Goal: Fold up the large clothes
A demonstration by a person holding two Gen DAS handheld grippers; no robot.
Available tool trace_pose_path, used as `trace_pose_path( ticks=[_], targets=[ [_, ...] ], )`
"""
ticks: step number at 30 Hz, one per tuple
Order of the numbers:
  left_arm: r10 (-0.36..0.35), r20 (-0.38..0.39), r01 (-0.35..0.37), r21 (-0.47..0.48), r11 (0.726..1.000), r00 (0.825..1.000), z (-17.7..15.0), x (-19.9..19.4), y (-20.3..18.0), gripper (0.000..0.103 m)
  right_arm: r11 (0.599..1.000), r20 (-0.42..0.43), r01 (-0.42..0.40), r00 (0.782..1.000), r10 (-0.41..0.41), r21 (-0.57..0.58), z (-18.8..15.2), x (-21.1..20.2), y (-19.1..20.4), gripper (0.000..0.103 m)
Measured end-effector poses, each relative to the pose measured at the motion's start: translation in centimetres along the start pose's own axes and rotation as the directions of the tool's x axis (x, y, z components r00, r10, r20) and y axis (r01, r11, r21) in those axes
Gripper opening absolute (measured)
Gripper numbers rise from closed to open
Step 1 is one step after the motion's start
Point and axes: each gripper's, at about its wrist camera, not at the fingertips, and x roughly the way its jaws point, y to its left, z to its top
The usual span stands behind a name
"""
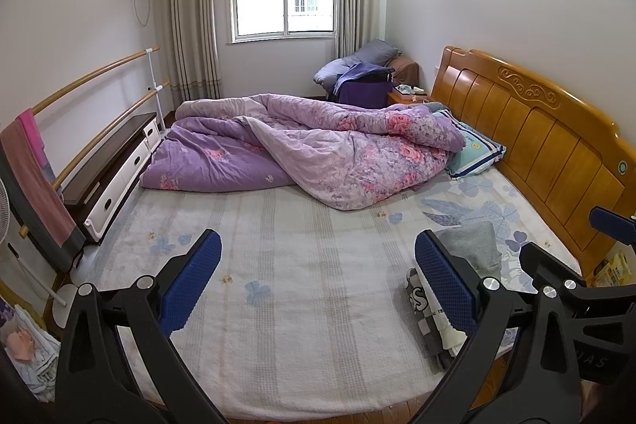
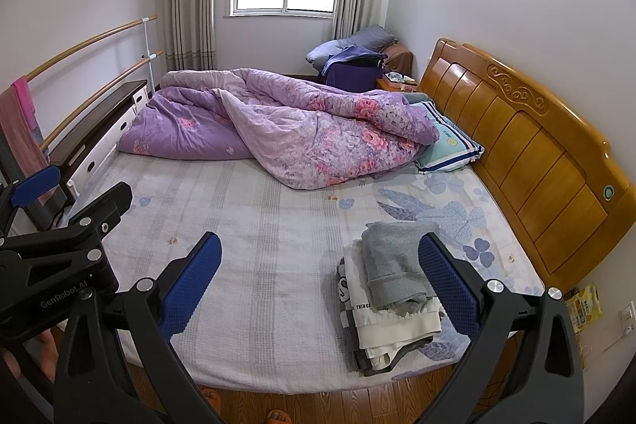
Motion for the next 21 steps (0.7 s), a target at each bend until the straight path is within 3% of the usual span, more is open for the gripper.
trace_pose_path(
  ticks=[21],
  targets=[
    [-0.001, 0.0, 0.001, 0.0, 1.0, 1.0, -0.04, -0.02, -0.02, 0.098, 1.0, 0.0, 0.0, 1.0, 0.0, 0.001, -0.04, -0.05, 0.17, 0.096]
  ],
)
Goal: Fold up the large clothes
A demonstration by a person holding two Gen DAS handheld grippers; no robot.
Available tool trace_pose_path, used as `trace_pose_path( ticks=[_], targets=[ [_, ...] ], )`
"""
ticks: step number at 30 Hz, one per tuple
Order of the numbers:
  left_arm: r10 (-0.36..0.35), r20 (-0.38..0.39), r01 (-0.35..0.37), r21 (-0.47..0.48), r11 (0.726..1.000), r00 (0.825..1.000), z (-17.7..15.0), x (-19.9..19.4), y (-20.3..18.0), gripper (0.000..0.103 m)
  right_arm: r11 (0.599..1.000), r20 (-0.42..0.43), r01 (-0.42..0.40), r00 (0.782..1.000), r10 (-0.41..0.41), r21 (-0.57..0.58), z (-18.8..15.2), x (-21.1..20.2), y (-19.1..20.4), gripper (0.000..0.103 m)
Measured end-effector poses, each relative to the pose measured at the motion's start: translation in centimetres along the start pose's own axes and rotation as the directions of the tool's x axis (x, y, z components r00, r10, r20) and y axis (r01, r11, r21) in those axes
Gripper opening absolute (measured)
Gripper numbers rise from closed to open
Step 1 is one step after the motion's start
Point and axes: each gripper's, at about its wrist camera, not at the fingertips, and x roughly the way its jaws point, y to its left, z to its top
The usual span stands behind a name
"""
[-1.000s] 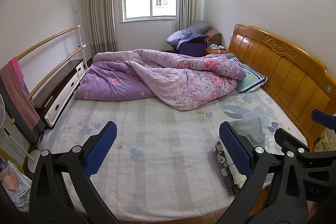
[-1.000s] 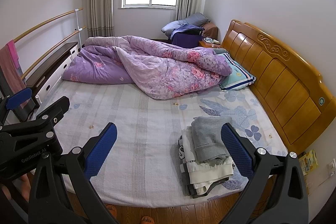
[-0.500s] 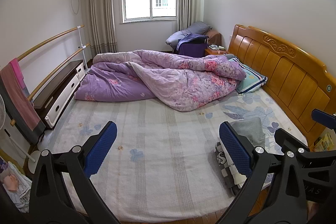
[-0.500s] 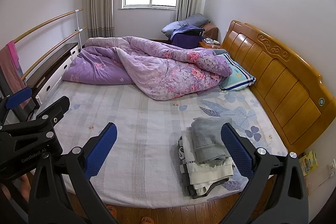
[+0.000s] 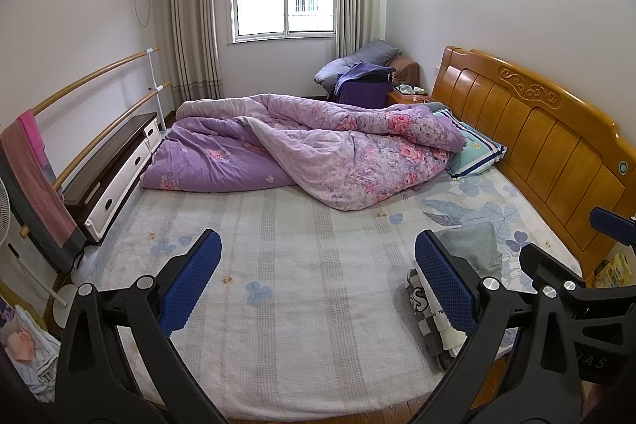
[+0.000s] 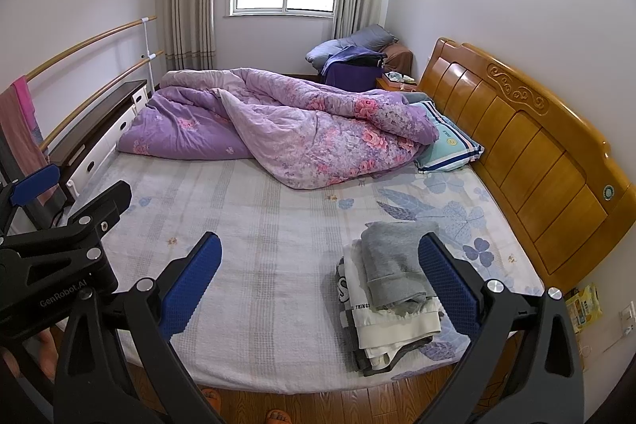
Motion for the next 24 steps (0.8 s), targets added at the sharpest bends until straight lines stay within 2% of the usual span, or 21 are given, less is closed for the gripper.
trace_pose_path(
  ticks=[24],
  targets=[
    [-0.002, -0.003, 0.002, -0.001, 1.0, 1.0, 0.24, 0.13, 0.17, 0.098, 1.0, -0.002, -0.001, 1.0, 0.001, 0.0, 0.1, 0.06, -0.09, 0.096]
  ],
)
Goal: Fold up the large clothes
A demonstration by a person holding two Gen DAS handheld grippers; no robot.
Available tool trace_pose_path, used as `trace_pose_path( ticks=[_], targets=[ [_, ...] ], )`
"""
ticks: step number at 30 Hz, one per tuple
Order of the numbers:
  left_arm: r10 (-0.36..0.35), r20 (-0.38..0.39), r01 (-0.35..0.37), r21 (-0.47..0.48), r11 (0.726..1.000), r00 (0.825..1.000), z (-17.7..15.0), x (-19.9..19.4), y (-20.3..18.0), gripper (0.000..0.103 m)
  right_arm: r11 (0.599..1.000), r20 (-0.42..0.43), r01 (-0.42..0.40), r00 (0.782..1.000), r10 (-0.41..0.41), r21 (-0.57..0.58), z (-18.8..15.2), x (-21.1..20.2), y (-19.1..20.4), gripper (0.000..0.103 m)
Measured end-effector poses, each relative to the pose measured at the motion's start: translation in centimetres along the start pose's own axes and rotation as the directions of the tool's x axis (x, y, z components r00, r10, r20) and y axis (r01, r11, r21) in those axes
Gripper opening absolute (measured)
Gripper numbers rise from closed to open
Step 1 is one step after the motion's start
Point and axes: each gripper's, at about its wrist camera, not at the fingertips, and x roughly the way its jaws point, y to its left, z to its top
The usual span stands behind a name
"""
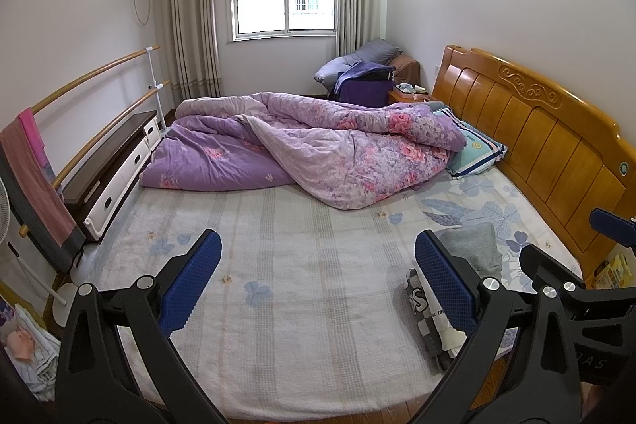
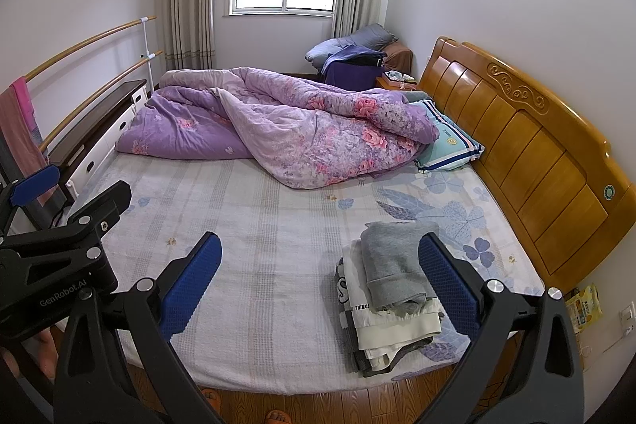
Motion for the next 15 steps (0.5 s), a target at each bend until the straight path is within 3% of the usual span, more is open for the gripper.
trace_pose_path(
  ticks=[15],
  targets=[
    [0.001, -0.001, -0.001, 0.002, 1.0, 1.0, 0.02, 0.09, -0.01, 0.098, 1.0, -0.001, 0.002, 1.0, -0.002, 0.001, 0.01, -0.03, 0.01, 0.096]
  ],
)
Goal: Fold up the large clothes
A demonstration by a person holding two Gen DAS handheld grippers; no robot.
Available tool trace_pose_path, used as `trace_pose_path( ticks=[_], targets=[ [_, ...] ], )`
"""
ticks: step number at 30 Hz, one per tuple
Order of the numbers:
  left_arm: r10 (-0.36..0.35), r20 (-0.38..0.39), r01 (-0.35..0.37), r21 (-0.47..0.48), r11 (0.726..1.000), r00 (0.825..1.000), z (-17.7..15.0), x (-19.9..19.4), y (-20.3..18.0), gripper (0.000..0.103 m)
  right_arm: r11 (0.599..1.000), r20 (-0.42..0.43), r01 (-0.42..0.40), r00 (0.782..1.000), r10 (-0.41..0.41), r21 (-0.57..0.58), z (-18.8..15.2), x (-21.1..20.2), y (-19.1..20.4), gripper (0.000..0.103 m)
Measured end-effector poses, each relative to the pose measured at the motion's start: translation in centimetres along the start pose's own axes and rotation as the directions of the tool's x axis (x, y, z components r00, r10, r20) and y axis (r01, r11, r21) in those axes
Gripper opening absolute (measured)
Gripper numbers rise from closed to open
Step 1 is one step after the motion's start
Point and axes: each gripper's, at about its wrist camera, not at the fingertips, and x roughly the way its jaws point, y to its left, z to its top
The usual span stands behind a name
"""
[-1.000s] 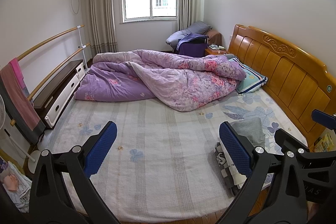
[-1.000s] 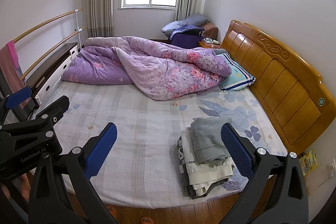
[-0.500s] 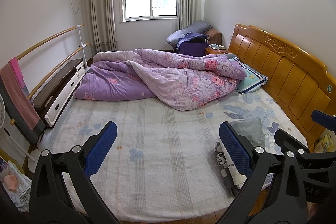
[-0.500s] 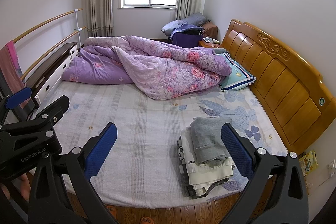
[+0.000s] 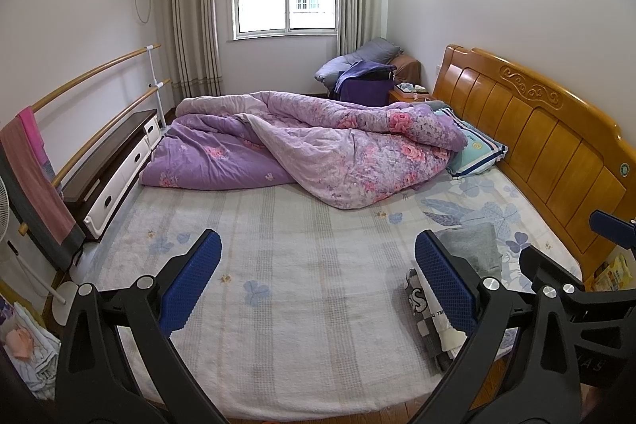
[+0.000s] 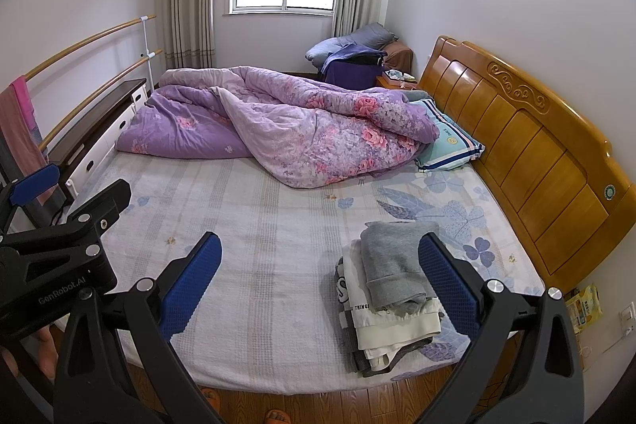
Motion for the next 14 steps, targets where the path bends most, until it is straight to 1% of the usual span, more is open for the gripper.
trace_pose_path(
  ticks=[9, 14],
  targets=[
    [0.001, -0.003, -0.001, 0.0, 1.0, 1.0, 0.02, 0.03, -0.1, 0.098, 1.0, -0.004, -0.001, 1.0, 0.001, 0.001, -0.01, 0.13, -0.09, 0.096],
    [0.003, -0.012, -0.003, 0.0, 1.0, 1.0, -0.13, 0.71, -0.08, 0.098, 1.0, -0.009, -0.003, 1.0, 0.003, 0.002, -0.23, 0.23, -0.28, 0.096]
  ],
)
